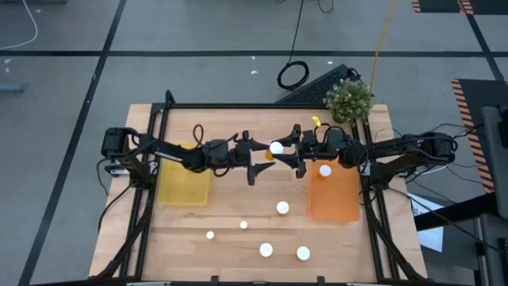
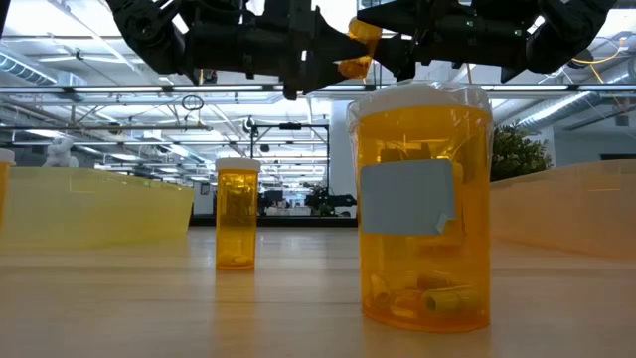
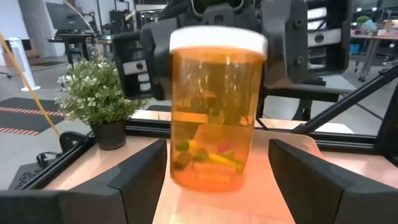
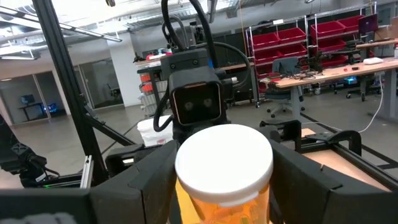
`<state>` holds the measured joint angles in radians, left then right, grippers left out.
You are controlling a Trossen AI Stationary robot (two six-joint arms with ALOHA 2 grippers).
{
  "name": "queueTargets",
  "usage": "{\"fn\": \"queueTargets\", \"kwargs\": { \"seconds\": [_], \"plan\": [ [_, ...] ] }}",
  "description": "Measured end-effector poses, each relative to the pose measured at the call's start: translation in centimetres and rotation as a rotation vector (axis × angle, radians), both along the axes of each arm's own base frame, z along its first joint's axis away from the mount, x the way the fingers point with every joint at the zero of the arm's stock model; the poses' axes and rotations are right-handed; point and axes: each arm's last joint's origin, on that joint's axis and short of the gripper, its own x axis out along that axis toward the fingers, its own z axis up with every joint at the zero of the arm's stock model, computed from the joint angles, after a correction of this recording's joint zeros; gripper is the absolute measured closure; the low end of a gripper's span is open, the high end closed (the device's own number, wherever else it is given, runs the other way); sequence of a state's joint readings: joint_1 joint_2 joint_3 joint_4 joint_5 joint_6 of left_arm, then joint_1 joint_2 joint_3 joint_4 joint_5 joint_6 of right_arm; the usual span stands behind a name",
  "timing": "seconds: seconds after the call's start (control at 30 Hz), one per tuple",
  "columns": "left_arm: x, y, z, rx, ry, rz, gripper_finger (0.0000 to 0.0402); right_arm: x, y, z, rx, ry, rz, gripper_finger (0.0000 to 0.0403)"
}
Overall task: Pick and place medicine bottles into bin by pill shape (circle, oval)
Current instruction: Put the large orange pill bottle into the orange bin
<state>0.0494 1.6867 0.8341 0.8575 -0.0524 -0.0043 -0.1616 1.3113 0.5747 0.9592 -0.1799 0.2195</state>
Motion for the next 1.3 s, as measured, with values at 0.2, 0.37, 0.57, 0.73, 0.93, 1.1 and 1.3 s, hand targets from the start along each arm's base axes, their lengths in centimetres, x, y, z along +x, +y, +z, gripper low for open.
{"fn": "queueTargets", "kwargs": {
  "seconds": [0.2, 0.37, 0.57, 0.73, 0.93, 1.1, 1.3],
  "plan": [
    [0.29, 0.01, 0.20, 0.022, 0.025, -0.001, 0.0117, 0.00, 0.00, 0.01, 0.001, 0.000, 0.000, 0.0181],
    [0.29, 0.01, 0.19, 0.024, 0.028, -0.001, 0.0117, 0.00, 0.00, 0.00, 0.001, 0.000, 0.000, 0.0181],
    [0.29, 0.01, 0.18, 0.024, 0.028, 0.000, 0.0155, 0.00, 0.00, 0.00, 0.001, 0.000, 0.000, 0.0181],
    [0.29, 0.12, 0.18, 0.023, 0.028, 0.003, 0.0189, 0.00, 0.00, 0.00, 0.000, 0.000, 0.000, 0.0181],
    [0.29, 0.11, 0.18, 0.025, 0.028, 0.003, 0.0201, 0.00, 0.00, 0.00, 0.000, 0.000, 0.000, 0.0181],
    [0.29, 0.11, 0.18, 0.023, 0.028, 0.003, 0.0198, 0.00, 0.00, 0.00, -0.003, 0.000, 0.000, 0.0181],
    [0.29, 0.11, 0.18, 0.019, 0.027, 0.003, 0.0198, 0.00, -0.01, -0.05, -0.016, 0.005, -0.001, 0.0172]
  ]
}}
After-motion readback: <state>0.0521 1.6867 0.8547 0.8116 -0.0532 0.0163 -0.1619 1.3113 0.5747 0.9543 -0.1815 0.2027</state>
